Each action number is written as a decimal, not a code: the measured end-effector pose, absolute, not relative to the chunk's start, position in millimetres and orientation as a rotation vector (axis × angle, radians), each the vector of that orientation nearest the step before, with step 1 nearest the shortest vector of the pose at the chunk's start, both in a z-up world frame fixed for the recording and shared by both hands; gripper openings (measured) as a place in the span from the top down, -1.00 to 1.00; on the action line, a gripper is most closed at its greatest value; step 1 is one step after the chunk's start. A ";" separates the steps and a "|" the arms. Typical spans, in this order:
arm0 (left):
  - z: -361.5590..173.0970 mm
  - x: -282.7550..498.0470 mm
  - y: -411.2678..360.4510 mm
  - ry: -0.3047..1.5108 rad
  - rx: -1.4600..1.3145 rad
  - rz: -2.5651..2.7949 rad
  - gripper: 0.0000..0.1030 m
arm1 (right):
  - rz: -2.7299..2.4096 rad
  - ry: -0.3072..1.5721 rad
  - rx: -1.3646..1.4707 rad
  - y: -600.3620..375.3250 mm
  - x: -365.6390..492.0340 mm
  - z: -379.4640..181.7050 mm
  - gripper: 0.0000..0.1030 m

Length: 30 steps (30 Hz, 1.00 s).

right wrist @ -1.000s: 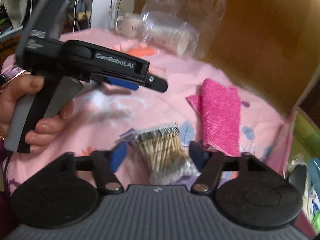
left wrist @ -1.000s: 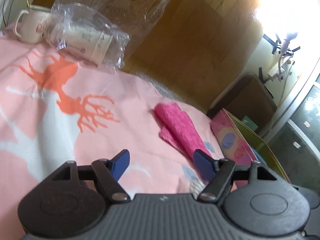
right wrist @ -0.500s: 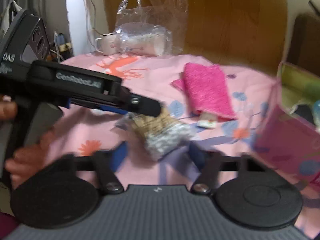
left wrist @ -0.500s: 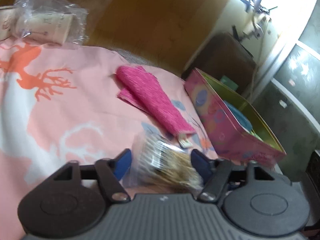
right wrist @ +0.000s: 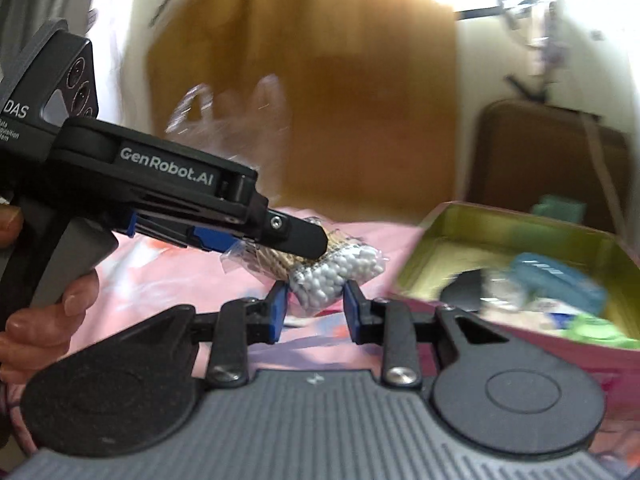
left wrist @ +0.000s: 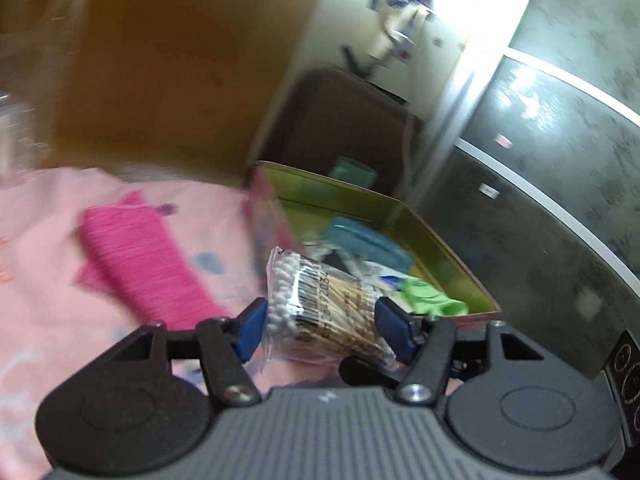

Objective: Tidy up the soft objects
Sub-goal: 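Place the cotton swab bag into the pink tin and release it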

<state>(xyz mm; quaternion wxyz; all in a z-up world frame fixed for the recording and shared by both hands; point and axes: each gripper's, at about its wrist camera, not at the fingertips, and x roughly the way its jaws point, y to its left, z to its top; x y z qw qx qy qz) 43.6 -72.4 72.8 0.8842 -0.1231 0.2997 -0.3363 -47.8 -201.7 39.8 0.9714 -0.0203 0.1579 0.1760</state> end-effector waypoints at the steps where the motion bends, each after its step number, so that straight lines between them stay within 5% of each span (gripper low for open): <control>1: 73.8 46.8 -83.1 0.624 -0.244 -0.716 -0.14 | 0.328 0.313 -0.025 -211.8 -46.8 39.6 0.35; 14: 75.4 96.0 -210.8 0.672 -0.128 -0.838 -0.14 | 0.075 0.311 0.152 -313.7 -19.7 30.4 0.34; 21: 68.3 124.3 -239.6 0.652 -0.056 -0.738 -0.34 | 0.043 0.337 0.165 -326.8 14.4 24.1 0.27; 30: 72.1 117.0 -204.7 0.623 -0.076 -0.614 -0.35 | -0.064 0.303 0.129 -318.4 18.1 18.8 0.13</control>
